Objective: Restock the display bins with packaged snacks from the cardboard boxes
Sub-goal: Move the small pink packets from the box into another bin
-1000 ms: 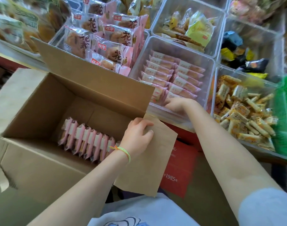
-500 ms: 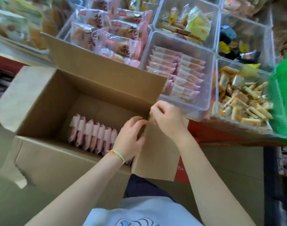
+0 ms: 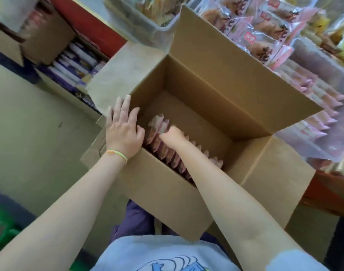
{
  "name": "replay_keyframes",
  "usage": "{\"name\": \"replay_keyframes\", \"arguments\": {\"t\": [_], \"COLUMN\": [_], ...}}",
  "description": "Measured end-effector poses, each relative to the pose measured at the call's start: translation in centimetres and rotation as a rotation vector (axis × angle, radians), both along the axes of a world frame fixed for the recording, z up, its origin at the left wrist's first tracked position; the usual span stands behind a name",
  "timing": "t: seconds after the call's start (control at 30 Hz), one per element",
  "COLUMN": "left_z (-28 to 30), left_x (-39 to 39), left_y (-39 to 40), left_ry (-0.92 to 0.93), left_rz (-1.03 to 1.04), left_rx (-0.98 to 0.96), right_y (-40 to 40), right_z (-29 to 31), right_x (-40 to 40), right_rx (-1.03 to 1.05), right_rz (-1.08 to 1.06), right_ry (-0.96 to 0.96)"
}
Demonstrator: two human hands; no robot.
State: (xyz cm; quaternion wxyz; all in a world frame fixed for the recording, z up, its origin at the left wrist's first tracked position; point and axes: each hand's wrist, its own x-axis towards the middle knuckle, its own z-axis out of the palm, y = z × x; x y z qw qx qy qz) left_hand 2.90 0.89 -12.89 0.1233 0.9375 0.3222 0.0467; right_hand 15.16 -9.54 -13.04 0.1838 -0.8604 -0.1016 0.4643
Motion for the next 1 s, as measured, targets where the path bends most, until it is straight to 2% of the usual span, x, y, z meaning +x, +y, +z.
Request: {"name": "replay_keyframes", "arguments": {"t": [0.13, 0.23, 0.3, 0.43, 0.53, 0.6, 0.67, 0.73, 0.83, 0.9, 1.0], "left_z": [-0.9, -1.2, -1.3, -1.5, -1.6, -1.5, -1.5, -1.5, -1.1, 0.0, 4.0], "left_x": [-0.4, -0.4, -0.3, -0.3, -0.3, -0.3, -0.4, -0.4, -0.2, 0.4, 2.3], "left_y": [0.0, 0.0, 0.0, 0.1, 0.2, 0.3, 0.3, 0.2, 0.2, 0.2, -0.5], "left_ry": [-0.102, -0.196, -0.237, -0.263, -0.267, -0.267, -0.255, -0.219, -0.123, -0.140, -0.354], "left_rz": [0.002, 0.022, 0.035, 0.031, 0.024, 0.024, 0.020, 0.018, 0.043, 0.084, 0.208], "left_rx": [0.006, 0.021, 0.014, 0.009, 0.011, 0.000, -0.008, -0.022, -0.060, -0.160, -0.572], "right_y": [3.5, 5.0, 6.1, 7.2, 6.7, 7.0, 6.7, 5.9, 3.3, 0.6, -3.8], "right_z": [-1.8, -2.6, -3.4, -5.1, -7.9, -7.0, -6.5, -5.1, -1.4, 1.8, 6.5], "right_x": [-0.7, -1.1, -0.7, -0.9, -1.1, -1.4, -0.9, 0.1, 1.5, 2.3, 3.4], "right_rx": [-0.113, -0.019, -0.051, -0.004, 0.036, 0.047, 0.045, 0.072, 0.280, 0.424, 0.581], "right_rz": [-0.003, 0.039, 0.116, 0.061, 0.176, 0.014, 0.084, 0.062, -0.069, -0.101, -0.100], "right_ry": [-0.053, -0.052, -0.054, -0.066, -0.152, -0.088, -0.144, -0.088, -0.003, 0.011, 0.107]}}
